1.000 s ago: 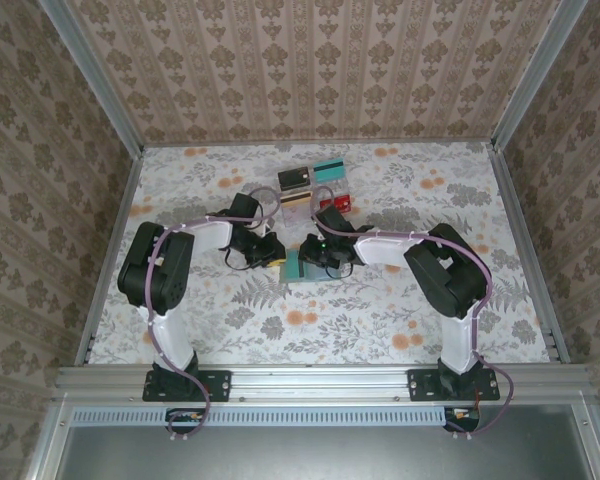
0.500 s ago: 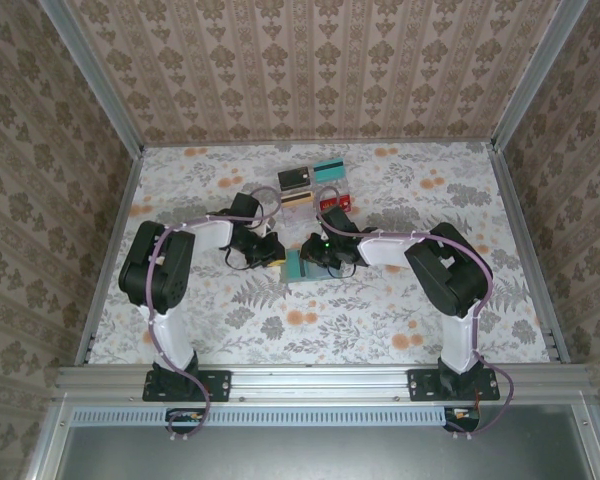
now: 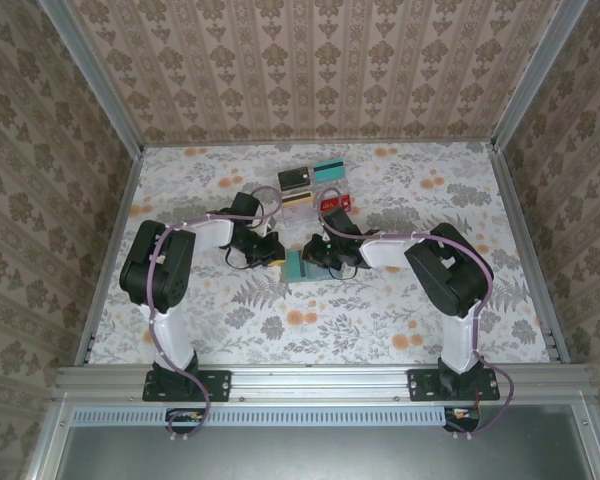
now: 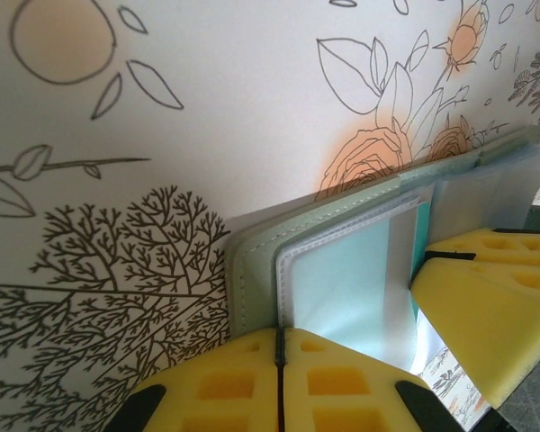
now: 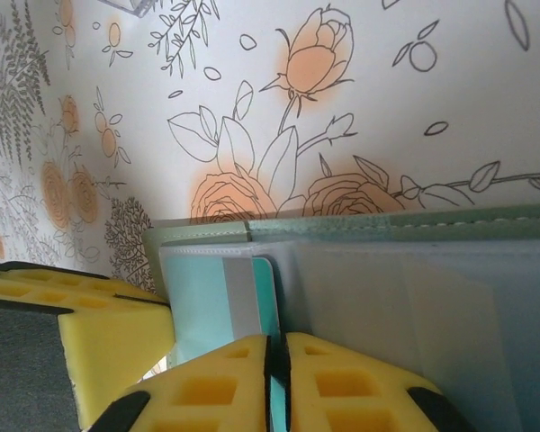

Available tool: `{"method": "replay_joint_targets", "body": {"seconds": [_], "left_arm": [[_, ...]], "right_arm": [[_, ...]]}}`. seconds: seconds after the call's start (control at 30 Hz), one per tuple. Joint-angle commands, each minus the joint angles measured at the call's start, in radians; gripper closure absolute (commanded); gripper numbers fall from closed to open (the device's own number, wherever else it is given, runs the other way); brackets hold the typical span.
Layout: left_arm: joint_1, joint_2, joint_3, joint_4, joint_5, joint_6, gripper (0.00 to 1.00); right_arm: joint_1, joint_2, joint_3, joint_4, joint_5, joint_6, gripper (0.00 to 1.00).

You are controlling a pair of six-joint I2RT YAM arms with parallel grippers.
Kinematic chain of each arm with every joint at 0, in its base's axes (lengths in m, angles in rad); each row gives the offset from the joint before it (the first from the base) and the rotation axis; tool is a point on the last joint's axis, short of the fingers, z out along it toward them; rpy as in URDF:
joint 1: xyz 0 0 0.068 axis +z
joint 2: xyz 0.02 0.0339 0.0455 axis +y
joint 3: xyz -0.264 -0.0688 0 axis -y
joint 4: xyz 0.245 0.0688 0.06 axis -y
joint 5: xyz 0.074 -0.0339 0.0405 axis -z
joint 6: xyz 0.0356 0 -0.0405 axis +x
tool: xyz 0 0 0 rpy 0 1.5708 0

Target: Take the credit cards out of the card holder

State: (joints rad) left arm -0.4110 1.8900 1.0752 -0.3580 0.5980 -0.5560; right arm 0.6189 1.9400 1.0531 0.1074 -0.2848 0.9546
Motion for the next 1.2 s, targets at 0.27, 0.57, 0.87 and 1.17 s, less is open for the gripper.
{"method": "replay_joint_targets", "body": {"seconds": [0.27,0.57,0.87,1.17], "left_arm": [[0.001,0.049,-0.007,-0.058,-0.050,0.035,0.92],[0.008,0.033,-0.006,-0.070,-0.047,0.048,0.82],[0.008,0.046,0.007,-0.077,-0.040,0.054,0.85],[0.008,0.061,0.016,-0.084,-0.038,0.065,0.86]], "right_arm": [[-0.002,-0.061,-0.065,0.065,-0.017,0.022,0.94],[-0.022,-0.127,-0.127,0.032,0.040,-0.004,0.95],[-0.020,-0.066,-0.083,0.026,-0.027,0.022,0.75],[-0.020,-0.032,-0.061,0.009,-0.057,0.028,0.71]]}}
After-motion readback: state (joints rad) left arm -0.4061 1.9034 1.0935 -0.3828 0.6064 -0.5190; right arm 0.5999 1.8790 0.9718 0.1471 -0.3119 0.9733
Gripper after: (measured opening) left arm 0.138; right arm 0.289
